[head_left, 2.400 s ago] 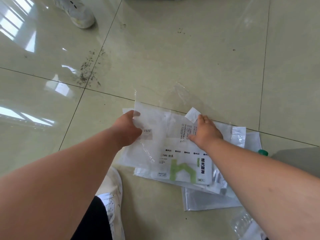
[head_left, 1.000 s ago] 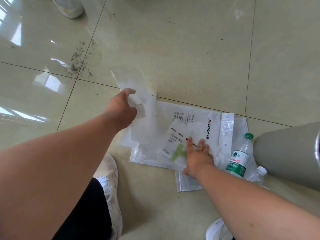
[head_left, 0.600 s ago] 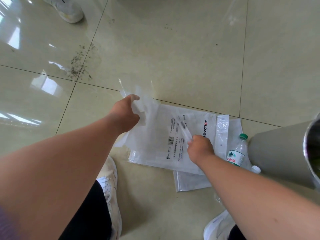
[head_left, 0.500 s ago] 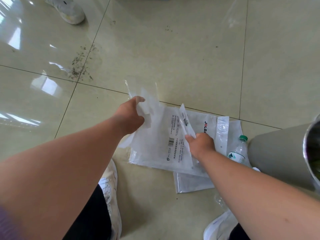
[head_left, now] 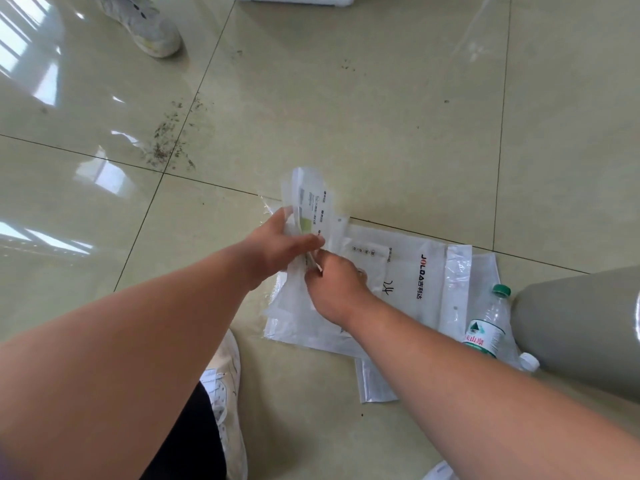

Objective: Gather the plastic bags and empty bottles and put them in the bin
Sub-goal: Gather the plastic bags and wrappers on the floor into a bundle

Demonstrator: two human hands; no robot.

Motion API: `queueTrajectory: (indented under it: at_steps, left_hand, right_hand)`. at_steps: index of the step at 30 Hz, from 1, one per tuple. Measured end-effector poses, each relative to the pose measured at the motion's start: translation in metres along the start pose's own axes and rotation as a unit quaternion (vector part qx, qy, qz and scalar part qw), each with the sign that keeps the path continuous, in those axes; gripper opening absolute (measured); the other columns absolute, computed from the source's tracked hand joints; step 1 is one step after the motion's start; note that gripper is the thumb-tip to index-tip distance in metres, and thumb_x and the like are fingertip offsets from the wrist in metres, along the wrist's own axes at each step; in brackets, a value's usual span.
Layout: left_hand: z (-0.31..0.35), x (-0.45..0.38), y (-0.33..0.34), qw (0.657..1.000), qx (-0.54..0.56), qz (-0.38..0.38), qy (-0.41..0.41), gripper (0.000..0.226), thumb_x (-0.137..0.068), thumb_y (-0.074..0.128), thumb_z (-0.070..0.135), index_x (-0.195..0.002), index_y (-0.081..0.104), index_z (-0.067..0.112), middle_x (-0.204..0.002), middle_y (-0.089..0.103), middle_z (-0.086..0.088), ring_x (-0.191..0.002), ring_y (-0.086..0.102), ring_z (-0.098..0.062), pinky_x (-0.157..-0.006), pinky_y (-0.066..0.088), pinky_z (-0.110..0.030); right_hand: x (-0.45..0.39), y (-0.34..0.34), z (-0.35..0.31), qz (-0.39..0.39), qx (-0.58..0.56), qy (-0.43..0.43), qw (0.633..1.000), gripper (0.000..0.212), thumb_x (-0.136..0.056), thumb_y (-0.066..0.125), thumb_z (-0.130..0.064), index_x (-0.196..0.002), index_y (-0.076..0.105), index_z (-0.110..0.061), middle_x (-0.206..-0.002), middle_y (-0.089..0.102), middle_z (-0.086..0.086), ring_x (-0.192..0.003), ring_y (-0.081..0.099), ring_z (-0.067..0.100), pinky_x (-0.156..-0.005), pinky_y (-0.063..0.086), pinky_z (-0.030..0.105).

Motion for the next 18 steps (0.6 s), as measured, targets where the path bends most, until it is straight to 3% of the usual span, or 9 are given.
queueTrajectory:
  at_steps: [3, 5, 6, 8, 9, 11, 14, 16, 18]
  left_hand:
    - [-0.005, -0.001, -0.003, 0.998, -0.056, 0.017, -0.007, 0.053, -0.081, 0.07, 0.013, -0.133, 0.063, 0.022, -0.115, 0.08, -0.009, -0.107, 0.079, -0.034, -0.094, 0.066, -0.055]
    - [-0.001, 0.0, -0.015, 0.99, -0.111, 0.085, -0.011, 0.054, -0.087, 0.054, 0.003, -0.137, 0.059, 0.024, -0.119, 0.073, -0.005, -0.113, 0.072, -0.035, -0.098, 0.063, -0.054]
    - [0.001, 0.0, -0.02, 0.986, -0.122, 0.11, -0.01, 0.062, -0.091, 0.05, 0.002, -0.148, 0.051, 0.027, -0.124, 0.07, -0.005, -0.116, 0.069, -0.036, -0.097, 0.063, -0.053]
    - [0.0, 0.0, -0.031, 0.982, -0.13, 0.138, -0.016, 0.092, -0.095, 0.051, 0.002, -0.171, 0.014, 0.038, -0.129, 0.065, -0.004, -0.114, 0.068, -0.037, -0.088, 0.064, -0.046]
    - [0.0, 0.002, -0.035, 0.98, -0.133, 0.146, -0.019, 0.106, -0.096, 0.052, 0.001, -0.17, -0.008, 0.047, -0.124, 0.066, -0.003, -0.103, 0.07, -0.036, -0.076, 0.063, -0.042]
    - [0.0, 0.006, -0.041, 0.977, -0.148, 0.156, -0.003, 0.118, -0.096, 0.051, -0.002, -0.161, -0.024, 0.062, -0.112, 0.069, -0.001, -0.079, 0.07, -0.032, -0.055, 0.059, -0.035]
    - [-0.004, 0.005, -0.04, 0.974, -0.17, 0.148, 0.009, 0.11, -0.092, 0.046, -0.007, -0.164, 0.005, 0.066, -0.147, 0.062, 0.007, -0.072, 0.067, -0.022, -0.048, 0.054, -0.022]
    - [-0.008, 0.001, -0.037, 0.97, -0.195, 0.145, -0.003, 0.083, -0.093, 0.047, -0.005, -0.161, 0.049, 0.042, -0.164, 0.054, -0.001, -0.096, 0.068, -0.022, -0.065, 0.055, -0.019]
    - [-0.007, 0.0, -0.034, 0.964, -0.22, 0.147, -0.01, 0.06, -0.095, 0.05, -0.002, -0.145, 0.069, 0.025, -0.158, 0.059, -0.007, -0.117, 0.064, -0.027, -0.087, 0.053, -0.024]
  right_hand:
    - [0.002, 0.012, 0.011, -0.071, -0.046, -0.019, 0.996, 0.043, -0.1, 0.059, -0.043, -0.143, 0.059, -0.036, -0.098, 0.066, -0.017, -0.104, 0.065, 0.016, -0.085, 0.026, -0.008]
    - [-0.003, 0.009, 0.04, -0.046, -0.073, 0.012, 0.996, 0.054, -0.094, 0.065, -0.054, -0.142, 0.061, -0.033, -0.119, 0.069, -0.009, -0.116, 0.062, 0.017, -0.103, 0.043, 0.019]
    - [-0.009, -0.001, 0.062, 0.02, -0.032, 0.04, 0.998, 0.06, -0.091, 0.068, -0.055, -0.141, 0.061, -0.024, -0.135, 0.064, 0.001, -0.127, 0.057, 0.023, -0.109, 0.044, 0.031]
    - [-0.01, -0.018, 0.116, 0.118, 0.067, 0.159, 0.978, 0.076, -0.084, 0.076, -0.054, -0.143, 0.052, -0.013, -0.147, 0.049, 0.015, -0.134, 0.048, 0.036, -0.109, 0.043, 0.041]
    - [-0.005, -0.021, 0.14, 0.138, 0.07, 0.235, 0.96, 0.085, -0.079, 0.08, -0.055, -0.143, 0.045, -0.013, -0.146, 0.043, 0.017, -0.131, 0.048, 0.04, -0.105, 0.046, 0.044]
    - [0.006, -0.016, 0.166, 0.142, 0.016, 0.314, 0.939, 0.09, -0.071, 0.089, -0.05, -0.138, 0.039, -0.016, -0.139, 0.041, 0.017, -0.121, 0.057, 0.041, -0.095, 0.055, 0.044]
    - [0.004, 0.0, 0.171, 0.137, -0.08, 0.312, 0.937, 0.074, -0.077, 0.089, -0.02, -0.132, 0.041, -0.015, -0.122, 0.058, 0.011, -0.103, 0.064, 0.034, -0.08, 0.052, 0.035]
    - [0.002, 0.003, 0.173, 0.165, -0.155, 0.316, 0.922, 0.055, -0.08, 0.081, -0.013, -0.126, 0.051, -0.016, -0.109, 0.066, 0.003, -0.093, 0.065, 0.028, -0.079, 0.054, 0.033]
    - [-0.002, -0.005, 0.17, 0.198, -0.201, 0.297, 0.912, 0.026, -0.085, 0.073, -0.017, -0.11, 0.066, -0.017, -0.099, 0.072, 0.002, -0.089, 0.069, 0.027, -0.078, 0.057, 0.034]
Point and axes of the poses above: each hand's wrist, its own x-axis away from the middle knuckle, its own y-axis out of the palm, z = x × y, the point moved 8 cm from there along -x, towards the middle knuckle
